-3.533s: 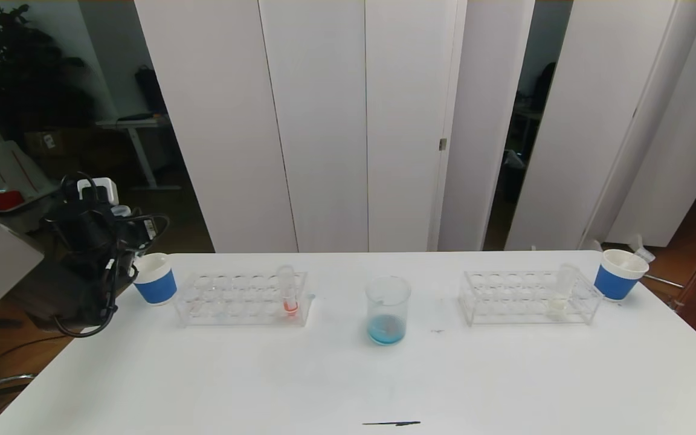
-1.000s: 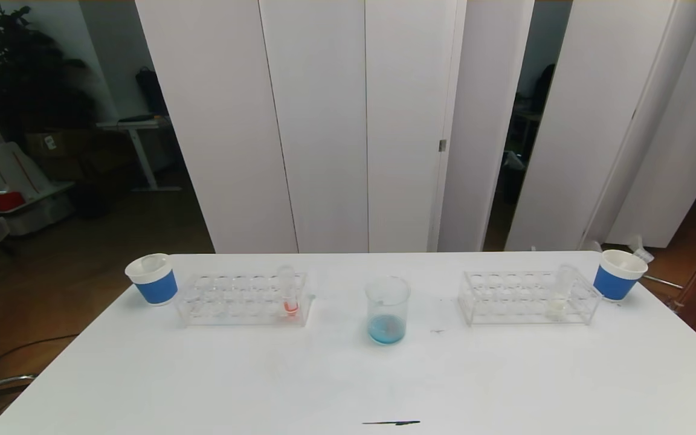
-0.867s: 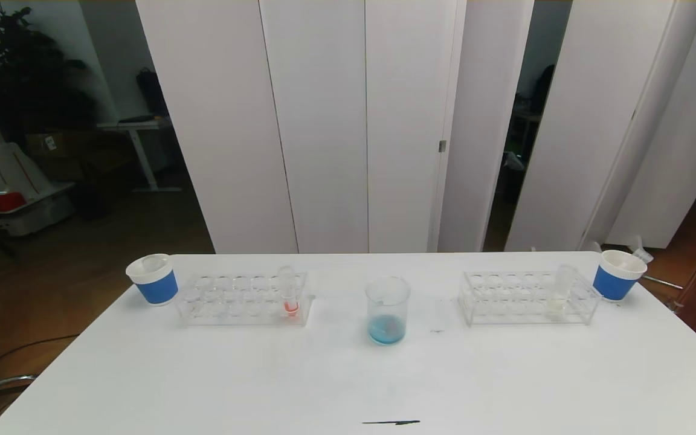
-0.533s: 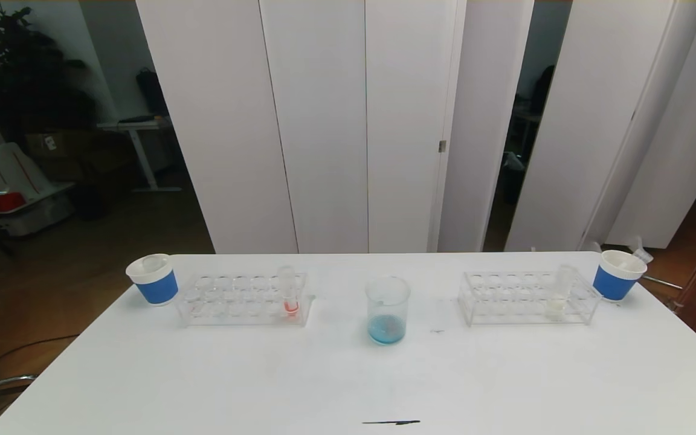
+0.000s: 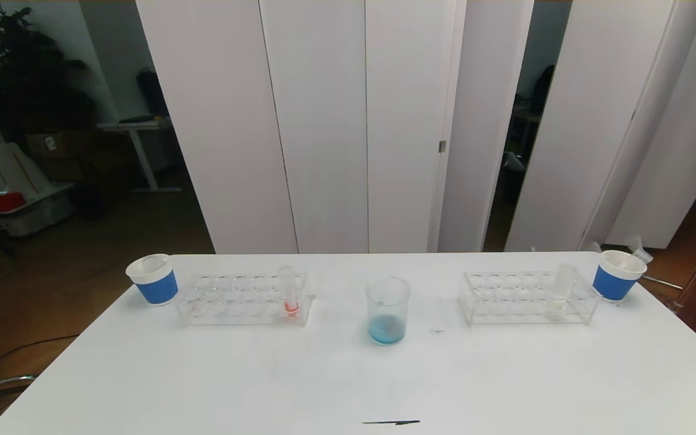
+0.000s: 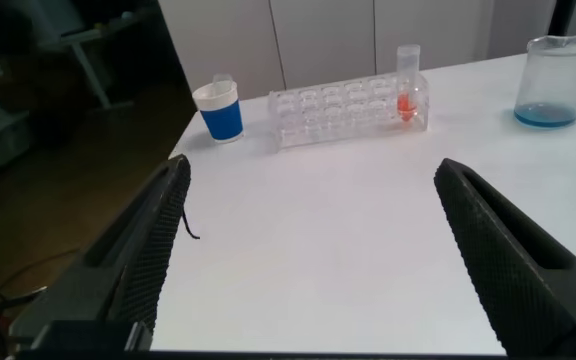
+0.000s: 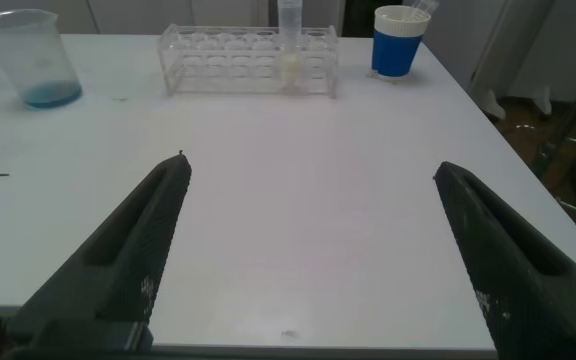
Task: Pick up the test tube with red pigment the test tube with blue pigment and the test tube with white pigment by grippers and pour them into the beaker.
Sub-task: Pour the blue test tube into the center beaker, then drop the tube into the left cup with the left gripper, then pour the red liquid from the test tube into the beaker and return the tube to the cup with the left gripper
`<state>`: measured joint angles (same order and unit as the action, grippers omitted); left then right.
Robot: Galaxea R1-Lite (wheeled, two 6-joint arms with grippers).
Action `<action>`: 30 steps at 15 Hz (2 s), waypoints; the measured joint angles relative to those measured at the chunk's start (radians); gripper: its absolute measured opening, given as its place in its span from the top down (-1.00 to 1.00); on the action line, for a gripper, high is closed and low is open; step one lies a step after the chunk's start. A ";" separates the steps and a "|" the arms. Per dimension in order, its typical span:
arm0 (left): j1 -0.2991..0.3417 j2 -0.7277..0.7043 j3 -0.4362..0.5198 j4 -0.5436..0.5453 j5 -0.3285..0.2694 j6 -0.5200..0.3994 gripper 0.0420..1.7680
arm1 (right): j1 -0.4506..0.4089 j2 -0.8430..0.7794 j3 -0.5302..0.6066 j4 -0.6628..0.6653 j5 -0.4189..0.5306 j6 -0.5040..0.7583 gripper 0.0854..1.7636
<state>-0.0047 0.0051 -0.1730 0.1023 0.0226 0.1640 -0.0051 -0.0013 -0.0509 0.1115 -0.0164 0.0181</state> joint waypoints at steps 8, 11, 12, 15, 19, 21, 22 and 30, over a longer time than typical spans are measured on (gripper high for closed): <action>0.000 -0.009 0.171 -0.100 -0.043 -0.082 -0.97 | 0.000 0.000 0.000 0.000 0.000 0.000 -0.98; 0.000 -0.009 0.173 -0.098 -0.041 -0.083 -0.97 | -0.001 0.000 0.000 0.000 0.000 0.000 -0.98; 0.000 -0.009 0.173 -0.098 -0.040 -0.083 -0.97 | -0.001 0.000 0.000 0.000 0.000 0.000 -0.98; 0.000 -0.009 0.173 -0.098 -0.039 -0.083 -0.97 | 0.000 0.000 0.000 0.000 0.000 0.000 -0.98; 0.000 -0.008 0.173 -0.098 -0.035 -0.086 -0.97 | 0.000 0.000 0.000 0.000 0.000 0.000 -0.98; 0.000 -0.008 0.173 -0.099 -0.034 -0.090 -0.97 | 0.000 0.000 0.000 0.000 0.000 -0.001 -0.98; 0.000 -0.008 0.173 -0.099 -0.035 -0.095 -0.97 | 0.000 0.000 0.000 0.000 0.000 0.000 -0.98; 0.000 -0.003 0.092 -0.082 -0.041 -0.113 -0.97 | 0.000 0.000 0.000 0.000 0.000 0.000 -0.98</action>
<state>-0.0047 0.0017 -0.0806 0.0200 -0.0183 0.0513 -0.0051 -0.0013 -0.0509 0.1115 -0.0168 0.0181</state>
